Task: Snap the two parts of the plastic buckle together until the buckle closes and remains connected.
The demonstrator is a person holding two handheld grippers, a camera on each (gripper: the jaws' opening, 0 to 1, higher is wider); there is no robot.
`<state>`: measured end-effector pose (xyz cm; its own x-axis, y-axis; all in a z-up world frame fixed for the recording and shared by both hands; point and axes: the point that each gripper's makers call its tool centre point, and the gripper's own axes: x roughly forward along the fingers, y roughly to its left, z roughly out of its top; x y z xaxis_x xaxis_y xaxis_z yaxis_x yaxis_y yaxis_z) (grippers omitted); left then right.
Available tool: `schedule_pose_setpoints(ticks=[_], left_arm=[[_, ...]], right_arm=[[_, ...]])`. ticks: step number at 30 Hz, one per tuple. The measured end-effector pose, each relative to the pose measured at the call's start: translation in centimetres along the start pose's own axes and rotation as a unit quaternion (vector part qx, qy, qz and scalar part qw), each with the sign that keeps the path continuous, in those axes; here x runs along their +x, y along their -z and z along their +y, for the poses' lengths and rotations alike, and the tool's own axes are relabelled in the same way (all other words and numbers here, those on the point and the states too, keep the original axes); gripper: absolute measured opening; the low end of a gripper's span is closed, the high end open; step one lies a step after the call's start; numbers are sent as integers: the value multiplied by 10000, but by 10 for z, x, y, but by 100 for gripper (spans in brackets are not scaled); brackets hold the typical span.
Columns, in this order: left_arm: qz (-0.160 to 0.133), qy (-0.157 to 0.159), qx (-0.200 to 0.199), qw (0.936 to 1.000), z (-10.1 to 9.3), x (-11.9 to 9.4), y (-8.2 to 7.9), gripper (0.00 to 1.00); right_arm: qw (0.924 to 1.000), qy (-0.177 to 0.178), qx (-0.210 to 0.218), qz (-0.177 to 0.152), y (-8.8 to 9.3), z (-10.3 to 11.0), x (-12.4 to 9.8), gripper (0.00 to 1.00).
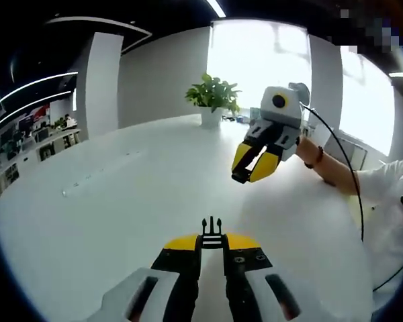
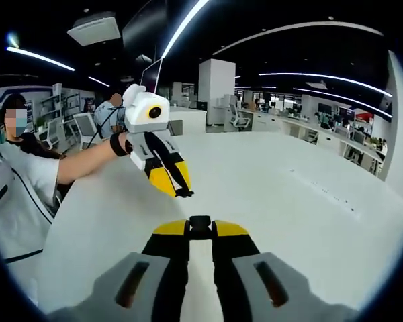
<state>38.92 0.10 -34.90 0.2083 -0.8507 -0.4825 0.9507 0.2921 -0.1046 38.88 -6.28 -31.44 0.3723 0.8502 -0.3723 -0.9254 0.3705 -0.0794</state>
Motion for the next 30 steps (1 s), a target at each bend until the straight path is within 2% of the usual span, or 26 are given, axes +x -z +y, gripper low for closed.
schedule_pose_setpoints(ticks=[2,5,10,15,22,30], left_arm=[[34,142,24,9999,2,1,1,11],[78,218,100,9997,6,2,1,11],[15,623,215,9978,-3,-1,-2,11],[76,855,346,9957,-12,0,-1,11],[200,1063,493,9929,-24,3,3,11],[194,1219,644,9903,-38,2,6,11]], right_arm=[[9998,-179,-74,57,4,8,2,11],[9996,-224,-119,120,7,12,3,11],[9988,-452,-172,118,9,19,4,11],[9978,-621,-216,117,12,24,5,11],[9961,-844,-252,92,12,32,5,11],[9927,-1121,-398,191,18,44,9,11]])
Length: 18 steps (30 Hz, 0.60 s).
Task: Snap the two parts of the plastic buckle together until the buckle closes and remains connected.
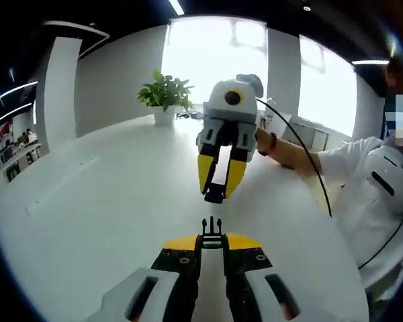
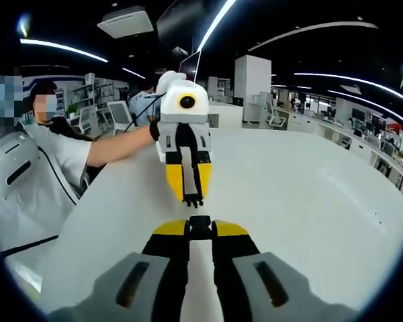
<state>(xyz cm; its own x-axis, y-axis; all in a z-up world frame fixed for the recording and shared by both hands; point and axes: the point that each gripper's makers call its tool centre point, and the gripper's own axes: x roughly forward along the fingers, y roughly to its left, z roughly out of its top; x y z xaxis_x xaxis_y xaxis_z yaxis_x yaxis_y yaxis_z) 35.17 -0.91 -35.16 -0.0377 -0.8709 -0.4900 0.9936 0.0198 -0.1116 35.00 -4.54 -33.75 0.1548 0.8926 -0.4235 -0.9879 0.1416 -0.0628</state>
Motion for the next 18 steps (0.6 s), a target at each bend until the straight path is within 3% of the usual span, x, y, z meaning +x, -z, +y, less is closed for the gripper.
schedule_pose_setpoints(ticks=[18], left_arm=[[223,253,165,9993,-26,9,9,11]], right_arm=[[9990,-359,-65,272,11,13,13,11]])
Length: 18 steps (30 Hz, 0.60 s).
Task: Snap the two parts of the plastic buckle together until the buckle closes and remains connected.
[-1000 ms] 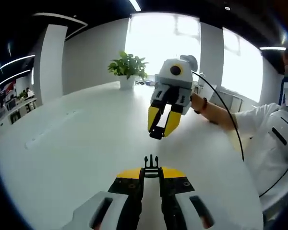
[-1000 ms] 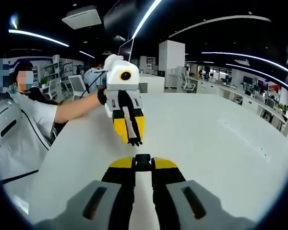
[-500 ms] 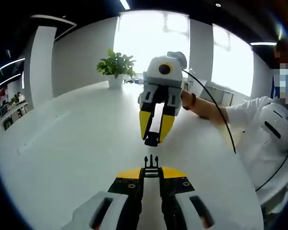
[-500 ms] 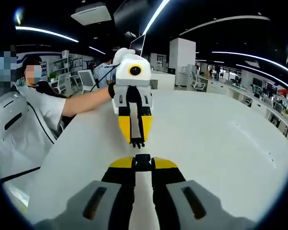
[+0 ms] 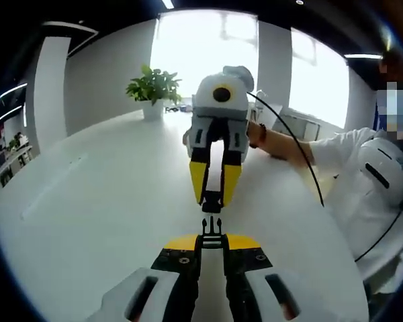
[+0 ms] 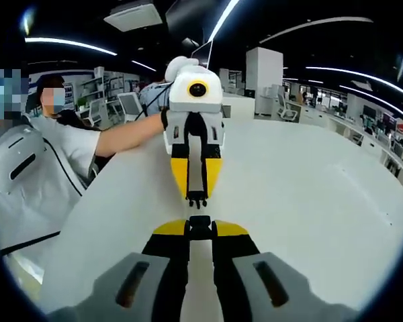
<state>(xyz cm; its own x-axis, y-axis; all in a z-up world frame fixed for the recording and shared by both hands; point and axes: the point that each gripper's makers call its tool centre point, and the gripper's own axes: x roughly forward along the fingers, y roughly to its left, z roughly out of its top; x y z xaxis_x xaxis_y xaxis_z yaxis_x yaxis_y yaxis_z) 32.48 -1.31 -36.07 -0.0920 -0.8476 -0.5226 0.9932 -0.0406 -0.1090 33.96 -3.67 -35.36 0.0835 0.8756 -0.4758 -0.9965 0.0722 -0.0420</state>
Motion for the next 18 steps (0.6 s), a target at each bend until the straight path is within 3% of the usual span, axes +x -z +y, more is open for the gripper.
schedule_pose_setpoints(ticks=[6,18], left_arm=[[56,-8,40,10000,7,-3,3,11],[177,28,66,9998,3,2,9,11]], right_arm=[[9999,-42,-36,94,5,1,1,11],[9999,-85,-30,135,6,3,1,11]])
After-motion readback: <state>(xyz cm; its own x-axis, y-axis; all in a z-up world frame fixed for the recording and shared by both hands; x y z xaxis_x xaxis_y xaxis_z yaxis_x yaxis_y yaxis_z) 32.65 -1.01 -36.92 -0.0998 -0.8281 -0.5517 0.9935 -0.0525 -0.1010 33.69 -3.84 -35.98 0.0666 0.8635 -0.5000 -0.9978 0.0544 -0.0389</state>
